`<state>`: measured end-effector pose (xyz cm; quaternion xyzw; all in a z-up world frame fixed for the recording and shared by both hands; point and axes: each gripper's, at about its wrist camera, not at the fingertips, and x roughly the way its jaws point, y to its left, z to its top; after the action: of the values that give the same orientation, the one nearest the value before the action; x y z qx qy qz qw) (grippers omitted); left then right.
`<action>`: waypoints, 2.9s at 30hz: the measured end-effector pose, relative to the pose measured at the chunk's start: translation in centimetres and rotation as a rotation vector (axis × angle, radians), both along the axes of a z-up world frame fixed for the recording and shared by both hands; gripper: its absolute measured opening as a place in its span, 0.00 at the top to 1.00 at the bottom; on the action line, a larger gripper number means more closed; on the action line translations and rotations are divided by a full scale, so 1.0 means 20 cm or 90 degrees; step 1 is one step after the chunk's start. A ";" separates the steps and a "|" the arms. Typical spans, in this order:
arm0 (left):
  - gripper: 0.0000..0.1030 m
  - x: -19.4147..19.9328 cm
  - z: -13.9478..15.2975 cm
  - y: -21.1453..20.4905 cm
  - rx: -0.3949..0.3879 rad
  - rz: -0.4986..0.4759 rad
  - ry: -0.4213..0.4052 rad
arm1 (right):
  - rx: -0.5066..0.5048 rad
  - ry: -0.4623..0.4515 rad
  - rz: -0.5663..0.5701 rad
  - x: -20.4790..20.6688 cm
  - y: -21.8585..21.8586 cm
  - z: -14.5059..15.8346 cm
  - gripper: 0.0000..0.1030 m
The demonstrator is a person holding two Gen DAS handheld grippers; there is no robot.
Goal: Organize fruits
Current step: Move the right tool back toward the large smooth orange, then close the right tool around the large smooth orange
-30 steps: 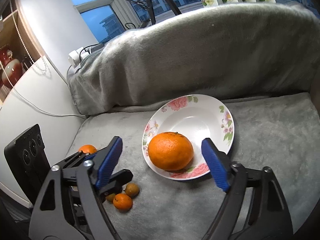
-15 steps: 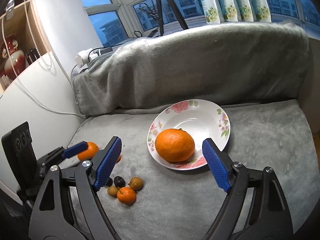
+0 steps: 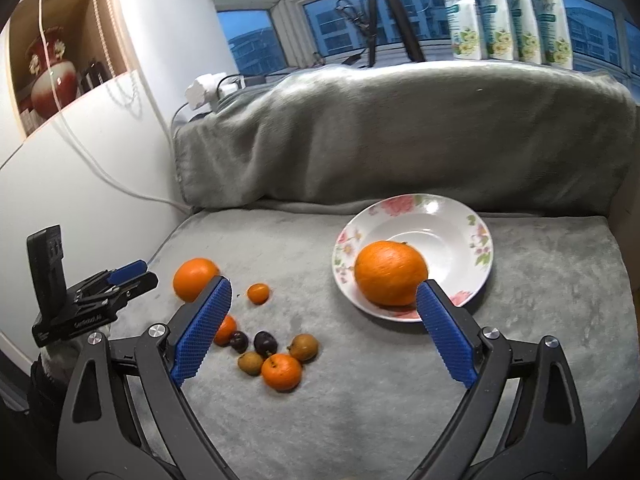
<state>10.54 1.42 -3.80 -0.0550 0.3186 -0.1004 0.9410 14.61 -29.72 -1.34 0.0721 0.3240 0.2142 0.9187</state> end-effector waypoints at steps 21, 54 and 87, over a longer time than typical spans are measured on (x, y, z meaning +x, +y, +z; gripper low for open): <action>0.37 0.01 -0.21 0.19 -0.049 0.041 0.054 | -0.096 0.012 0.084 -0.10 0.32 -0.10 0.07; 0.37 0.14 -0.33 0.22 -0.093 -0.011 0.105 | -0.022 0.255 0.232 0.54 1.05 -0.34 0.07; 0.46 0.34 -0.36 0.15 -0.114 -0.035 0.144 | 0.020 0.332 0.273 0.58 1.18 -0.48 0.25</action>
<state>17.27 4.33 -10.99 -0.1408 0.4138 -0.1472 0.8873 26.26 -6.09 -10.90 0.0690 0.5526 0.3818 0.7376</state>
